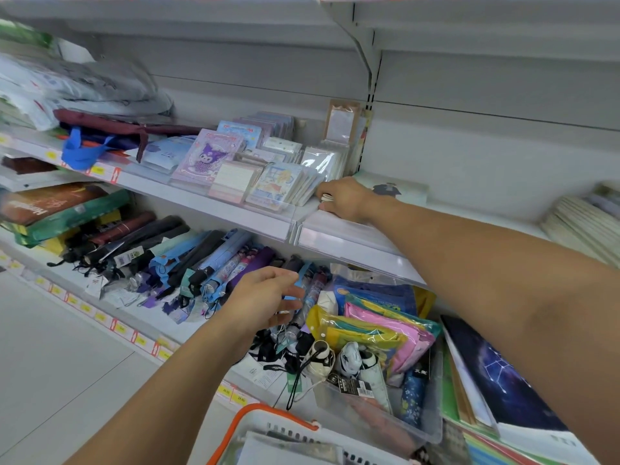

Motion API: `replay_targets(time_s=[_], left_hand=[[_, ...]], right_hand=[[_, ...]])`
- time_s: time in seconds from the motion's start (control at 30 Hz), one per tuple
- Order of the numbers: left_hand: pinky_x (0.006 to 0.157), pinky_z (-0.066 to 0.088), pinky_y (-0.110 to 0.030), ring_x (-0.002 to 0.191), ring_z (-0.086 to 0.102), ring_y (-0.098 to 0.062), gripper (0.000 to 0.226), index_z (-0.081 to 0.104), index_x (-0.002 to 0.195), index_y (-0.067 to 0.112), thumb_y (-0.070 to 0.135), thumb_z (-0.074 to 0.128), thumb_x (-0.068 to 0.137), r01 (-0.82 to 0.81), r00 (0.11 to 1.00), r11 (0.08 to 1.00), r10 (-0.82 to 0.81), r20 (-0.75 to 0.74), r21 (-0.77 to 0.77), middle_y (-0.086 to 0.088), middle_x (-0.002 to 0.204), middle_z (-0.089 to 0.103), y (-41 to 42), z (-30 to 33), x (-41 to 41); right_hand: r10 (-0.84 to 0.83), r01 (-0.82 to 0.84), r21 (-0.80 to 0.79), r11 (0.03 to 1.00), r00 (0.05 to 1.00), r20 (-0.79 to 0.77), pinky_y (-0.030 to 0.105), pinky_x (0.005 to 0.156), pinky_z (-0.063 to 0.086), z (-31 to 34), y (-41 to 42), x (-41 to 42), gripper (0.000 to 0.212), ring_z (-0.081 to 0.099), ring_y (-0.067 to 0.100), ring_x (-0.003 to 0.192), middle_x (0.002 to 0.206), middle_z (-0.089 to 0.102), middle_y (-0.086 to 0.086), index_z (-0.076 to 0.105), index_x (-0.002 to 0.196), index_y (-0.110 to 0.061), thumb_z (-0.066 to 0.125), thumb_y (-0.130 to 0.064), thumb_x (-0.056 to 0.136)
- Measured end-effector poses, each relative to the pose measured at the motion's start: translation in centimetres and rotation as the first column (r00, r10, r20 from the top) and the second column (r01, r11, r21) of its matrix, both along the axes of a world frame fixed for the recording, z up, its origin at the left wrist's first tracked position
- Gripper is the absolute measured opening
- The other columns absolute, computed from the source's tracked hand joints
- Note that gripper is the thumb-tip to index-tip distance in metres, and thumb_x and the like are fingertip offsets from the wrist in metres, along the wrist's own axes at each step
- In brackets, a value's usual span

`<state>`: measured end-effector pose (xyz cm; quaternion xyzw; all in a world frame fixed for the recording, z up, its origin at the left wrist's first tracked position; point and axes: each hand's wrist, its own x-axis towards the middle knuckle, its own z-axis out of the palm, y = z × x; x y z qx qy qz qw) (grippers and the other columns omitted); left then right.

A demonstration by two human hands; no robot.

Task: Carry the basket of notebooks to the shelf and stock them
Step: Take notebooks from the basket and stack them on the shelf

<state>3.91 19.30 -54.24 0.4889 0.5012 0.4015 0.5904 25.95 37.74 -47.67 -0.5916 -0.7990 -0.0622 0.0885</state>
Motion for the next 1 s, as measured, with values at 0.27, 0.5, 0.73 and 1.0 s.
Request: replay_targets(time_s=[0.27, 0.5, 0.73, 1.0], left_hand=[[0.073, 0.056, -0.032, 0.084, 0.069, -0.022, 0.016, 0.066, 0.105, 0.012, 0.024, 0.056, 0.098, -0.004, 1.000, 1.000, 0.003, -0.012, -0.030, -0.011, 0.100, 0.074, -0.6, -0.3, -1.5], [0.071, 0.055, -0.031, 0.082, 0.069, -0.022, 0.014, 0.066, 0.103, 0.013, 0.023, 0.057, 0.098, -0.013, 0.999, 0.999, 0.012, -0.032, -0.033, -0.012, 0.100, 0.074, -0.8, -0.3, -1.6], [0.070, 0.054, -0.029, 0.084, 0.067, -0.022, 0.018, 0.065, 0.107, 0.011, 0.023, 0.056, 0.098, 0.018, 1.000, 1.000, -0.018, -0.015, -0.009, -0.011, 0.101, 0.073, -0.7, 0.6, -0.4], [0.071, 0.053, -0.029, 0.077, 0.067, -0.020, 0.017, 0.063, 0.105, 0.010, 0.024, 0.055, 0.098, 0.078, 0.993, 0.997, -0.079, -0.083, -0.018, -0.013, 0.100, 0.072, -2.1, 0.5, 0.5]], right_hand=[[-0.055, 0.055, -0.004, 0.998, 0.998, 0.027, 0.041, 0.091, 0.046, -0.3, -0.3, -0.1, 0.025, 0.052, 0.031, 0.108, 0.111, 0.064, 0.011, 0.061, 0.112, -0.015, 0.053, -0.035, 0.099], [0.040, -0.041, -0.042, 0.998, 0.999, -0.007, 0.039, 0.111, 0.034, 0.4, -1.9, 1.5, 0.042, 0.050, 0.031, 0.126, 0.137, 0.057, 0.011, 0.054, 0.138, -0.018, 0.057, -0.033, 0.099], [-0.229, 0.255, -0.113, 0.960, 0.952, 0.201, 0.040, 0.113, 0.030, 5.9, -5.8, 5.6, 0.091, 0.034, 0.030, 0.142, 0.157, 0.035, 0.004, 0.036, 0.152, -0.023, 0.084, -0.038, 0.075], [-0.220, 0.220, 0.076, 0.973, 0.975, -0.004, 0.036, 0.096, 0.046, 4.4, -10.4, 5.1, 0.057, 0.053, 0.030, 0.121, 0.133, 0.059, 0.009, 0.060, 0.131, -0.018, 0.075, -0.044, 0.083]])
